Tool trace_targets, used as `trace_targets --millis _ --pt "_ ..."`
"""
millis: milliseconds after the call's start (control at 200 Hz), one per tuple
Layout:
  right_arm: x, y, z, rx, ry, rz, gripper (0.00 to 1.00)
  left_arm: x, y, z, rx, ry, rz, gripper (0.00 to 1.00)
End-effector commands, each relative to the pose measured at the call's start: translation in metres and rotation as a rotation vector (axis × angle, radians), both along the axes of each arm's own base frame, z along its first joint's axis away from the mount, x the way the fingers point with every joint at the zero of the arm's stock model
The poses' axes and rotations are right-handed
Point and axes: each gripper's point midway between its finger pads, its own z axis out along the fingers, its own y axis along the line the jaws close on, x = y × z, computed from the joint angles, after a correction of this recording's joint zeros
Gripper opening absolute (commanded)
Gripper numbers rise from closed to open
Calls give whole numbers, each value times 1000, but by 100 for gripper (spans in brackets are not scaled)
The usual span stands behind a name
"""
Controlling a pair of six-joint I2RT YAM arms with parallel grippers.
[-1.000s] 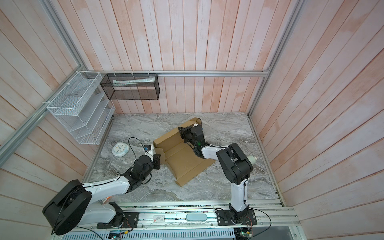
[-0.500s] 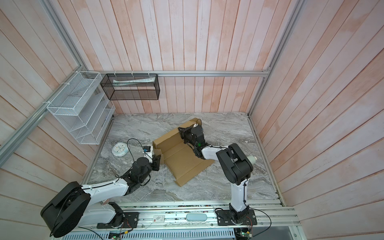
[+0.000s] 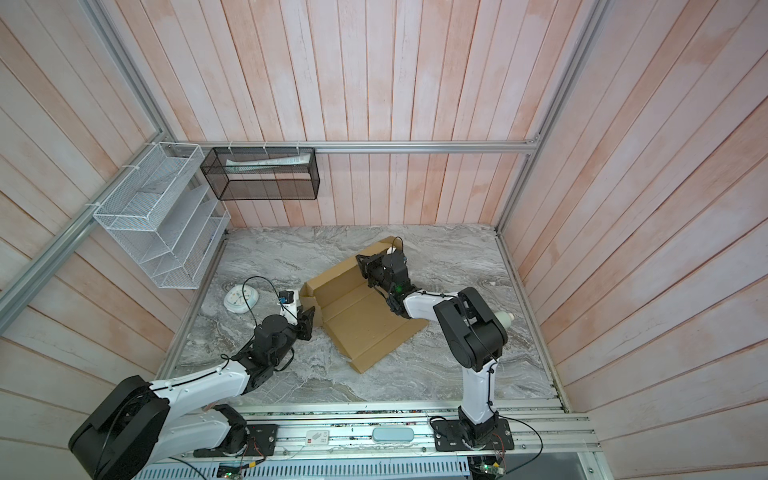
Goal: Fold the paper box
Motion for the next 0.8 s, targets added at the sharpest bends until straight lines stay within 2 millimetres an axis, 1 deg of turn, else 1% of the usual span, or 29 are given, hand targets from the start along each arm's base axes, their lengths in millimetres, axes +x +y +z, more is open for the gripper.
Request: trace_targets --millis 0,285,435,620,795 --pt "-20 11 -18 -32 55 84 0 3 1 9 -7 -45 -12 42" --pt "-25 11 -26 -44 57 105 0 12 6 7 24 -45 6 42" --pt "-26 12 -28 -46 60 115 0 13 8 4 31 -44 11 41" --pt "-27 13 -32 -50 66 117 0 10 1 6 1 -59 -30 40" --pt "-26 16 -30 -47 60 120 0 4 -7 7 -38 -58 -79 39"
